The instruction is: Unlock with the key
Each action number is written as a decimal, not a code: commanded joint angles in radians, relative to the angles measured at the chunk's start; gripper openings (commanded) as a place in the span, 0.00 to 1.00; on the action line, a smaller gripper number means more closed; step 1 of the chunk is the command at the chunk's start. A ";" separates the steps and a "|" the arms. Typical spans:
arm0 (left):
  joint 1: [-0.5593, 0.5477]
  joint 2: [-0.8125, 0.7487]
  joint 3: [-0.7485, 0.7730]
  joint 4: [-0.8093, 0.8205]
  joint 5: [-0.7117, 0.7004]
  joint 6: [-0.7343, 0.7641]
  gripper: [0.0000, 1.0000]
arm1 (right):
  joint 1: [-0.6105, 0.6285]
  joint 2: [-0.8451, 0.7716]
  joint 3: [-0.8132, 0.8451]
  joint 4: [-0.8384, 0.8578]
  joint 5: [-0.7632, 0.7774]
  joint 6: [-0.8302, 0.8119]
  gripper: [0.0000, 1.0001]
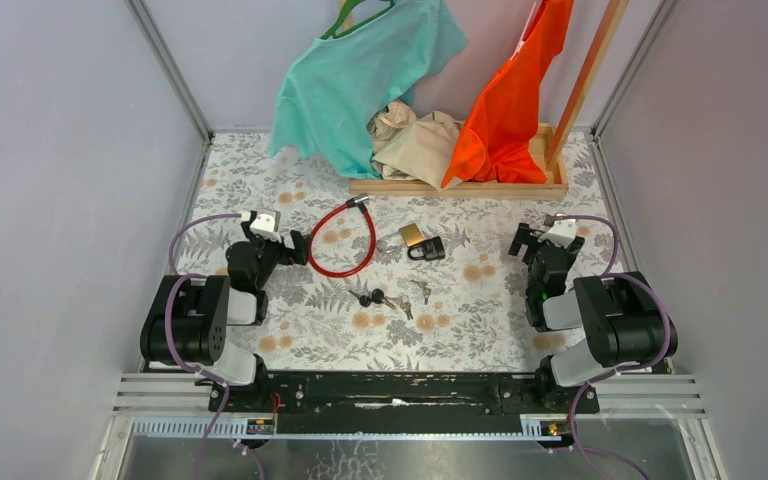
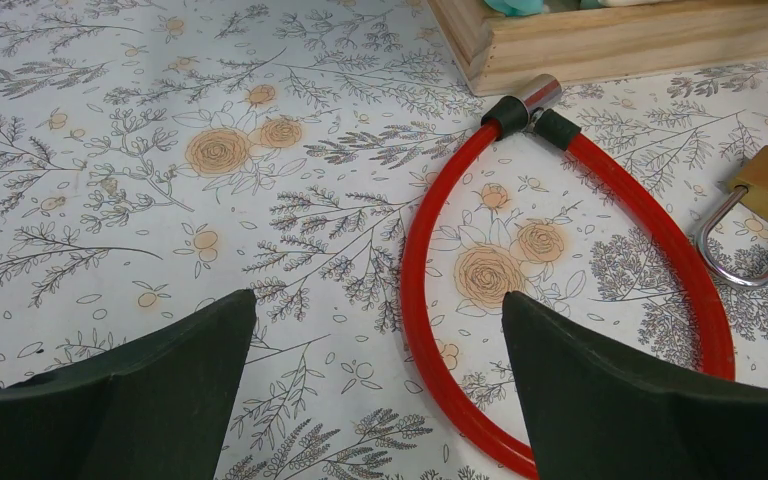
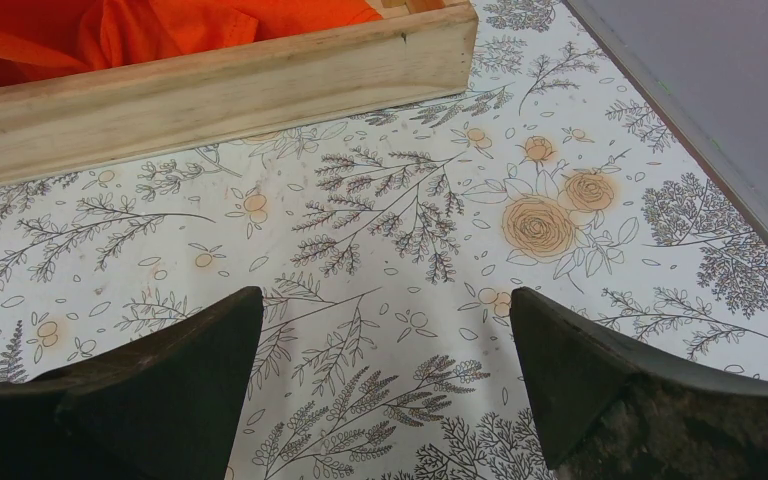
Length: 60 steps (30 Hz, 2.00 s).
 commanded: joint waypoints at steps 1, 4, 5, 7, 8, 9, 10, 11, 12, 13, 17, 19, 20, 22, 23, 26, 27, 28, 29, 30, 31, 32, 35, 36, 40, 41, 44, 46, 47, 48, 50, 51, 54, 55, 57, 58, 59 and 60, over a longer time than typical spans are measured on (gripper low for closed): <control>0.006 0.007 0.000 0.083 -0.027 0.016 1.00 | -0.004 0.003 0.002 0.063 0.002 -0.004 0.99; 0.005 0.006 0.000 0.083 -0.027 0.016 1.00 | -0.003 0.003 0.003 0.062 0.003 -0.005 0.99; 0.006 0.005 0.000 0.082 -0.026 0.015 1.00 | -0.003 0.003 0.003 0.061 0.004 -0.004 0.99; 0.004 0.008 0.009 0.063 -0.028 0.019 1.00 | -0.005 0.004 0.007 0.058 0.014 0.001 0.99; 0.003 0.006 0.009 0.066 -0.028 0.021 1.00 | -0.012 0.002 0.014 0.043 0.023 0.015 0.99; 0.005 0.007 0.005 0.077 -0.028 0.017 1.00 | -0.027 -0.009 0.021 0.016 0.018 0.038 0.99; 0.009 0.006 0.000 0.085 -0.030 0.009 1.00 | -0.040 -0.023 0.025 -0.020 0.009 0.050 0.99; 0.019 0.003 0.005 0.077 -0.021 -0.001 1.00 | -0.043 -0.028 0.021 -0.016 0.005 0.051 0.99; 0.030 0.000 0.002 0.081 -0.005 -0.009 1.00 | -0.043 -0.030 0.011 0.015 -0.017 0.035 0.99; 0.040 -0.008 -0.002 0.088 0.012 -0.014 1.00 | -0.042 -0.046 0.001 0.028 -0.038 0.020 0.99; 0.086 -0.093 0.046 -0.092 0.022 -0.058 1.00 | -0.028 -0.282 0.080 -0.295 0.069 0.060 0.99; 0.090 -0.142 0.140 -0.323 0.016 -0.035 1.00 | -0.029 -0.387 0.157 -0.495 0.040 0.088 0.99; 0.092 -0.155 0.196 -0.451 0.013 -0.021 1.00 | -0.030 -0.418 0.195 -0.578 0.001 0.094 0.99; 0.096 -0.166 0.307 -0.673 0.011 -0.003 1.00 | -0.029 -0.442 0.241 -0.646 0.018 0.234 0.99; 0.099 -0.169 0.358 -0.768 0.013 0.003 1.00 | -0.029 -0.459 0.266 -0.711 0.019 0.331 0.99; 0.111 -0.173 0.489 -0.982 0.035 0.026 1.00 | -0.029 -0.512 0.329 -0.859 -0.295 0.348 0.99; 0.115 -0.170 0.526 -1.050 0.047 0.047 1.00 | -0.024 -0.519 0.334 -0.869 -0.386 0.368 0.99; 0.117 -0.164 0.561 -1.122 0.066 0.067 1.00 | 0.001 -0.525 0.339 -0.886 -0.439 0.372 1.00; 0.119 -0.156 0.596 -1.180 0.083 0.089 1.00 | 0.077 -0.533 0.350 -0.930 -0.429 0.359 0.99; 0.120 -0.148 0.625 -1.243 0.097 0.105 1.00 | 0.150 -0.536 0.362 -0.968 -0.404 0.333 0.99; 0.121 -0.142 0.655 -1.298 0.111 0.118 1.00 | 0.224 -0.535 0.376 -1.015 -0.385 0.310 0.99; 0.121 -0.135 0.678 -1.343 0.126 0.134 1.00 | 0.300 -0.533 0.392 -1.061 -0.358 0.296 0.99; 0.121 -0.126 0.720 -1.449 0.183 0.172 1.00 | 0.517 -0.522 0.390 -1.125 -0.321 0.287 0.96; 0.122 -0.126 0.726 -1.471 0.201 0.180 1.00 | 0.579 -0.509 0.390 -1.142 -0.308 0.291 0.92; 0.122 -0.136 0.737 -1.542 0.253 0.212 1.00 | 0.751 -0.408 0.420 -1.215 -0.293 0.312 0.74; 0.123 -0.139 0.741 -1.558 0.264 0.221 1.00 | 0.782 -0.379 0.429 -1.225 -0.292 0.311 0.71; 0.122 -0.150 0.755 -1.609 0.283 0.243 1.00 | 0.832 -0.308 0.442 -1.215 -0.311 0.315 0.61; 0.122 -0.157 0.762 -1.627 0.287 0.250 1.00 | 0.842 -0.264 0.462 -1.216 -0.322 0.306 0.56; 0.122 -0.161 0.764 -1.636 0.287 0.253 1.00 | 0.845 -0.245 0.473 -1.214 -0.329 0.298 0.54; 0.122 -0.165 0.765 -1.645 0.292 0.257 1.00 | 0.848 -0.227 0.484 -1.210 -0.337 0.288 0.54; 0.122 -0.171 0.770 -1.665 0.304 0.266 1.00 | 0.854 -0.190 0.516 -1.212 -0.350 0.265 0.53; 0.122 -0.173 0.770 -1.672 0.312 0.268 1.00 | 0.854 -0.170 0.530 -1.214 -0.351 0.253 0.53; 0.122 -0.177 0.777 -1.697 0.342 0.286 1.00 | 0.855 -0.105 0.565 -1.207 -0.339 0.223 0.47; 0.121 -0.177 0.783 -1.706 0.351 0.291 1.00 | 0.854 -0.082 0.577 -1.208 -0.332 0.215 0.47; 0.122 -0.177 0.798 -1.723 0.363 0.295 1.00 | 0.856 -0.041 0.602 -1.223 -0.327 0.207 0.47; 0.121 -0.175 0.805 -1.732 0.368 0.296 1.00 | 0.855 -0.023 0.613 -1.229 -0.324 0.204 0.47; 0.121 -0.176 0.809 -1.741 0.375 0.298 1.00 | 0.855 -0.010 0.620 -1.233 -0.322 0.204 0.47; 0.122 -0.175 0.811 -1.744 0.379 0.300 1.00 | 0.854 0.002 0.625 -1.235 -0.318 0.205 0.47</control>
